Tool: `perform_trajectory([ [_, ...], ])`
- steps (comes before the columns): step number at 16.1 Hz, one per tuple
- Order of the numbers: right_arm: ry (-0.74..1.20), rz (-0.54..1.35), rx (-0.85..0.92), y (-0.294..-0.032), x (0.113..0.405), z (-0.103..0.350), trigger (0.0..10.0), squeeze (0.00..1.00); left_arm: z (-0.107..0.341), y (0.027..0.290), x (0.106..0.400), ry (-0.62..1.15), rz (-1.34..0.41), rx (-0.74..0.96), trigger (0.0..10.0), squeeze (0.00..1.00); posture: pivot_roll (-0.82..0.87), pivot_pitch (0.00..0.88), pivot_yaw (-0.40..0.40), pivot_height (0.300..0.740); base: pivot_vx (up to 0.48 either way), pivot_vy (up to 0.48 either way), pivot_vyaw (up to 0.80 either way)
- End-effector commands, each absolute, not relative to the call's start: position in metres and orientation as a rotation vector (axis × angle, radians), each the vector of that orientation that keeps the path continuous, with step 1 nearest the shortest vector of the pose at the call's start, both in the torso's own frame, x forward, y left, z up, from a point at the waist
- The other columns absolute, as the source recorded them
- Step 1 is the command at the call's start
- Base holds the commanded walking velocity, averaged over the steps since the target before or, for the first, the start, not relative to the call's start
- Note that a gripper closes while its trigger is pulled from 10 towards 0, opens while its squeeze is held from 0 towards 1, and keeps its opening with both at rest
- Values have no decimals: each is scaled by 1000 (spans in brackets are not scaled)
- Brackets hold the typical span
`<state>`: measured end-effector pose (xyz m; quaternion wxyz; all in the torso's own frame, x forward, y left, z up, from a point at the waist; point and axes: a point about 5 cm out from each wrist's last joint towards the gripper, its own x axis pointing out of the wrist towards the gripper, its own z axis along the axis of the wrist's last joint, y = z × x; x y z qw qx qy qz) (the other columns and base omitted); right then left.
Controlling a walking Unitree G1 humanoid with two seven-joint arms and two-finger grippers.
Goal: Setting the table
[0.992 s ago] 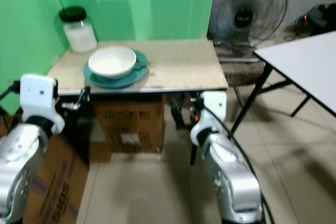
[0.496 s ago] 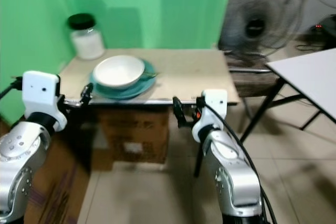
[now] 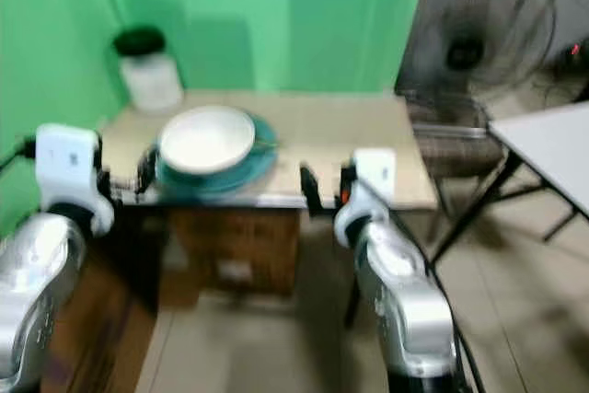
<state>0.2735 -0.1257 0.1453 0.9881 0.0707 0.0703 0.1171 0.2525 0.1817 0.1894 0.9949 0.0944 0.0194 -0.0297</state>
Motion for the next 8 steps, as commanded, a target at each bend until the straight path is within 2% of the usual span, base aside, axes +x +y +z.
perform_trajectory([
  [1,123,226,147,-132,274,148,10000,0,188,176,251,42,-75,180,10000,984,62,23,23,740,330,0,0],
  [8,90,334,177,-128,274,154,10000,0,176,181,236,69,-36,168,10000,988,68,37,-24,740,328,0,0],
])
